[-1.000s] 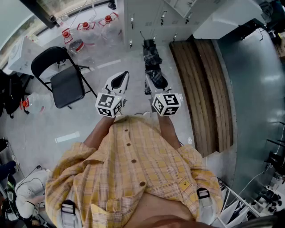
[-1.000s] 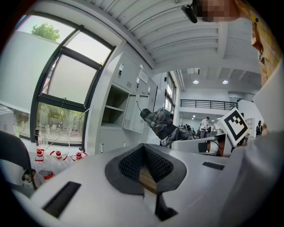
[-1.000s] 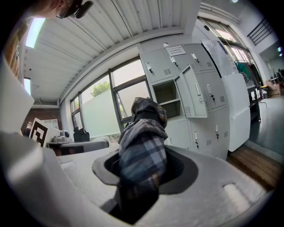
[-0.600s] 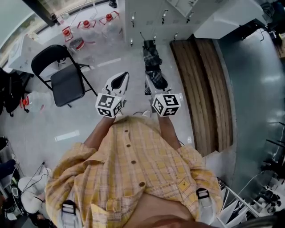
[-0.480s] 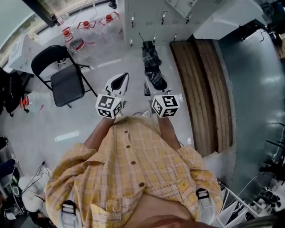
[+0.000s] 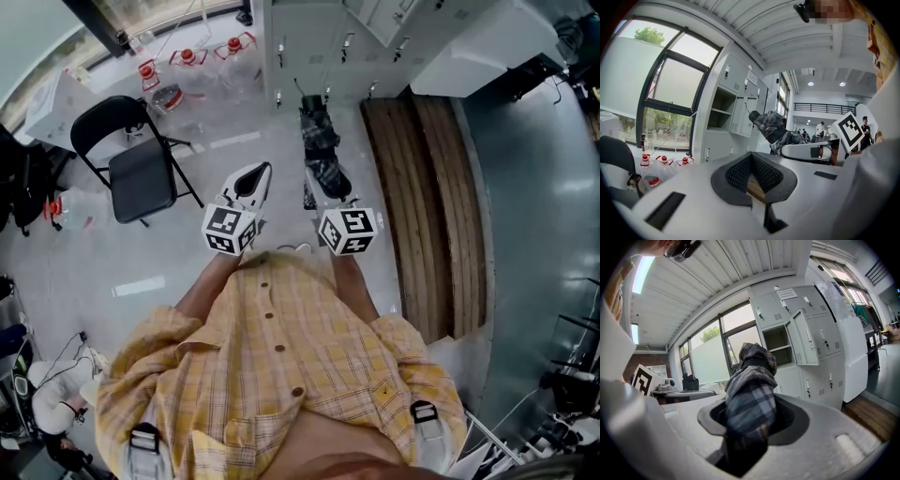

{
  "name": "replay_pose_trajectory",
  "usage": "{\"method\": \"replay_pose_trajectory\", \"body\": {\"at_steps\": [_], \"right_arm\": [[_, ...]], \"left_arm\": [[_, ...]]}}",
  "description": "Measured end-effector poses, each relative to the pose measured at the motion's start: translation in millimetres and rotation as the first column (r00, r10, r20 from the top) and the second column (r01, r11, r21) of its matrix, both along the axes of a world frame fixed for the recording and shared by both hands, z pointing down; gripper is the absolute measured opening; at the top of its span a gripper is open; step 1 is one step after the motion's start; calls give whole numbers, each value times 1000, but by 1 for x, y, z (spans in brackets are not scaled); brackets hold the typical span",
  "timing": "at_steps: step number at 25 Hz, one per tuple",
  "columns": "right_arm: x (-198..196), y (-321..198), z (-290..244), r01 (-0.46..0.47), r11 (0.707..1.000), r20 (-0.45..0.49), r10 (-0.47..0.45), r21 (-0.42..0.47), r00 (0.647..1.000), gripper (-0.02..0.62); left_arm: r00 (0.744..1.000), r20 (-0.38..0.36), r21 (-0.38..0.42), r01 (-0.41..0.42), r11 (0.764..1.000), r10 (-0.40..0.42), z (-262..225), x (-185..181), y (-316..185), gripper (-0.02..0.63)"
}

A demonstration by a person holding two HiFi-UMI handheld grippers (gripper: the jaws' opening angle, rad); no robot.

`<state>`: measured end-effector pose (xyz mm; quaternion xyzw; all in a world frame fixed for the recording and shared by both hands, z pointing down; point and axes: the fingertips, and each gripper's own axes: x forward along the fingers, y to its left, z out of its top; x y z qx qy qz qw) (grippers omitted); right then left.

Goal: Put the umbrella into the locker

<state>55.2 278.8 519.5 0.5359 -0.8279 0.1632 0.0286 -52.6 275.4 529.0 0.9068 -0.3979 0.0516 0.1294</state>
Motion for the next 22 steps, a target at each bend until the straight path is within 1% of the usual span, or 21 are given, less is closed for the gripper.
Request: {"method": "replay_pose_trajectory", "body": {"at_steps": [4,10,14,18,22], "right_arm": [[16,-1,0,19,1000,-3,-19,13,1000,187],[41,8,0,58,998,-3,-58,23,998,187],[57,17,4,69,997,5,-69,24,998,187],[61,17,7,71,997,37,-71,24,997,187],[57,11,6,97,995,58,-99,37,993,187]], "left_arm": [[1000,0,-6,15,1000,-15,3,17,-1,5],[998,18,-5,62,998,-62,8,44,9,5],[998,28,-9,63,998,-62,12,62,22,5],[996,56,-11,77,997,-76,17,62,28,5],[993,69,-7,93,996,-92,19,62,26,5]]}}
